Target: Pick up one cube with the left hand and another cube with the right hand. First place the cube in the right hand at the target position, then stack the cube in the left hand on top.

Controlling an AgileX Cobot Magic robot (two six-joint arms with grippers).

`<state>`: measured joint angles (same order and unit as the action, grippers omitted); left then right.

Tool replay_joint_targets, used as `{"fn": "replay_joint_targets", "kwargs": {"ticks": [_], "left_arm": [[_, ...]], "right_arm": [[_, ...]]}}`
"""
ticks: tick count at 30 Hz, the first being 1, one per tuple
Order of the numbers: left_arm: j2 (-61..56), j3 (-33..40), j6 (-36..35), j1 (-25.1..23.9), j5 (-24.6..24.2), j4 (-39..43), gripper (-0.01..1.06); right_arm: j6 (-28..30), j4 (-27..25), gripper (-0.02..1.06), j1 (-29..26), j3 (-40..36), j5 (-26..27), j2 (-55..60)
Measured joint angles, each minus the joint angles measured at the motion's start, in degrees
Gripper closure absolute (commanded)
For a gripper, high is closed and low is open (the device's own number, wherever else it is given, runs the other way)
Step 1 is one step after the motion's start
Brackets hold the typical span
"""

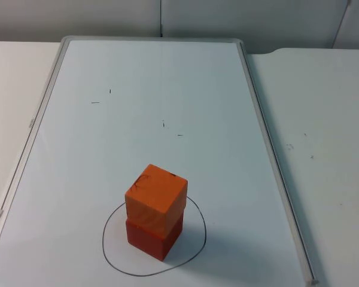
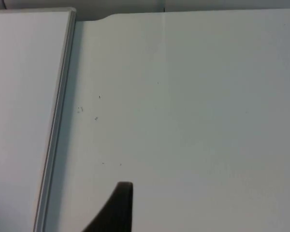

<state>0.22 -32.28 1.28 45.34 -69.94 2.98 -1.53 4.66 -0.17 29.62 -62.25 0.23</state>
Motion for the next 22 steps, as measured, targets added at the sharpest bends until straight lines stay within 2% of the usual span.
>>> {"fn": "replay_joint_targets", "kwargs": {"ticks": [3, 6, 7, 11, 13, 14, 17, 18, 22], "left_arm": [[0.0, 0.0, 0.0, -1.7, 0.0, 0.0, 0.0], [0.0, 0.0, 0.0, -8.2, 0.0, 0.0, 0.0], [0.0, 0.0, 0.0, -8.2, 0.0, 0.0, 0.0], [0.0, 0.0, 0.0, -22.7, 0.0, 0.0, 0.0], [0.0, 0.0, 0.0, -24.4, 0.0, 0.0, 0.0], [0.0, 0.0, 0.0, -29.1, 0.0, 0.0, 0.0], [0.0, 0.0, 0.0, -36.6, 0.0, 0.0, 0.0], [0.0, 0.0, 0.0, -36.6, 0.0, 0.0, 0.0], [0.0, 0.0, 0.0, -42.8, 0.0, 0.0, 0.0]], "right_arm": [[0.0, 0.0, 0.0, 0.0, 0.0, 0.0, 0.0], [0.0, 0.0, 0.0, 0.0, 0.0, 0.0, 0.0], [0.0, 0.0, 0.0, 0.0, 0.0, 0.0, 0.0], [0.0, 0.0, 0.0, 0.0, 0.0, 0.0, 0.0], [0.0, 0.0, 0.0, 0.0, 0.0, 0.0, 0.0], [0.0, 0.0, 0.0, 0.0, 0.0, 0.0, 0.0], [0.0, 0.0, 0.0, 0.0, 0.0, 0.0, 0.0], [0.0, 0.0, 0.0, 0.0, 0.0, 0.0, 0.0], [0.0, 0.0, 0.0, 0.0, 0.0, 0.0, 0.0]]}}
